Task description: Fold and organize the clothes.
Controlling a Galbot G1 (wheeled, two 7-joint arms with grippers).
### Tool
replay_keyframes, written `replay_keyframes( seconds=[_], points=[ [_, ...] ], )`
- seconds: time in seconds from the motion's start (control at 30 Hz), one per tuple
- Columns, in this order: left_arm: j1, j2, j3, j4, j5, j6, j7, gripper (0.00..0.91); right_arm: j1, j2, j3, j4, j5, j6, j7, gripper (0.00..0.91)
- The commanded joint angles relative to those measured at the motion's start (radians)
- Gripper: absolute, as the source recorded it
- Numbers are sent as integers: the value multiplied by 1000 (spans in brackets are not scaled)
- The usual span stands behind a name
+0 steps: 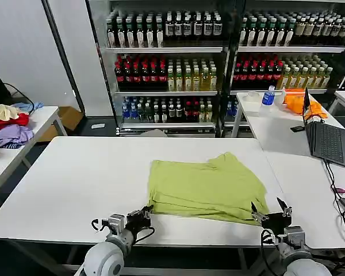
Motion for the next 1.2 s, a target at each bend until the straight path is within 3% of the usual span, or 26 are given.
replay_keyframes(
  seconds=[0.03,0.5,0.53,0.57,0.83,0.97,1.2],
  points=[
    [34,-7,-7,-23,-11,-24,-1,30,3,-3,-1,4,1,-1,2,907],
    [340,40,-118,-247,31,-41,-10,60,-5,-1,7,37,1,-13,1,907],
    [349,40,-120,-253,37,-40,-9,534,-3,1,6,37,1,-13,1,907],
    [356,39,-127,-258,46,-36,-5,907,3,2,3,36,1,-13,1,907],
    [320,83,-236,-289,41,-23,-5,907,130,-19,-63,-31,13,-16,4,907],
    [184,151,-292,-216,-35,-19,-11,907,273,-23,-137,-110,50,-41,15,907],
    [-84,190,-198,-25,-100,3,-51,907,521,-9,-272,-288,122,-94,36,907]
  ],
)
